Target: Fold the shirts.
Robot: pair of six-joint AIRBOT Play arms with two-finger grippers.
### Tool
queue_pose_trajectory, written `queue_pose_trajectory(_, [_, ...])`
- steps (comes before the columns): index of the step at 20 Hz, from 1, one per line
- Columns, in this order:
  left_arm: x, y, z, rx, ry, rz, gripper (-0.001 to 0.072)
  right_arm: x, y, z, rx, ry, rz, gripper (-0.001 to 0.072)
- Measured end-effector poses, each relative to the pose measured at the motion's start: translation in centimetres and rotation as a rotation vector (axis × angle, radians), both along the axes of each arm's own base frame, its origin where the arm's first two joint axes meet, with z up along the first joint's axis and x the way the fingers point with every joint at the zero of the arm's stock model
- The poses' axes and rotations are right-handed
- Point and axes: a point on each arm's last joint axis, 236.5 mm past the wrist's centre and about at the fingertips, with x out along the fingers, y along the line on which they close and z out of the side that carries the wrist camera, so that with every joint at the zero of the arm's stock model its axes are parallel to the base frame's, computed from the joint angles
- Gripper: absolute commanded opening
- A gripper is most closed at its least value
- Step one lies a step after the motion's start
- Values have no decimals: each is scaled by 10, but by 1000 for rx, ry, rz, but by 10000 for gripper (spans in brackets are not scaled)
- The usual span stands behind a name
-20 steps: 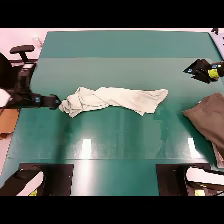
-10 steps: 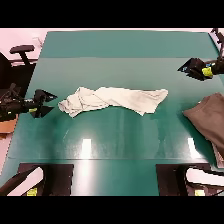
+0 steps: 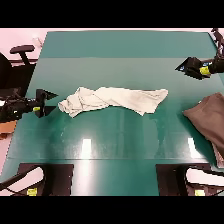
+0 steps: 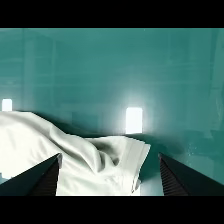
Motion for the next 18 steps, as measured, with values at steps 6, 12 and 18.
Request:
queue_pose_trajectory(6, [-8, -18, 3, -103, 42, -29, 692, 0, 0, 0, 0, -1, -1, 665])
queue_pose_trajectory(12, [9, -6, 5, -127, 22, 71, 576, 0, 1, 0, 1, 2, 1, 665])
queue_pose_trajectory(18, [23, -30, -9, -202, 48, 73, 570, -1, 1, 0, 2, 4, 2, 664])
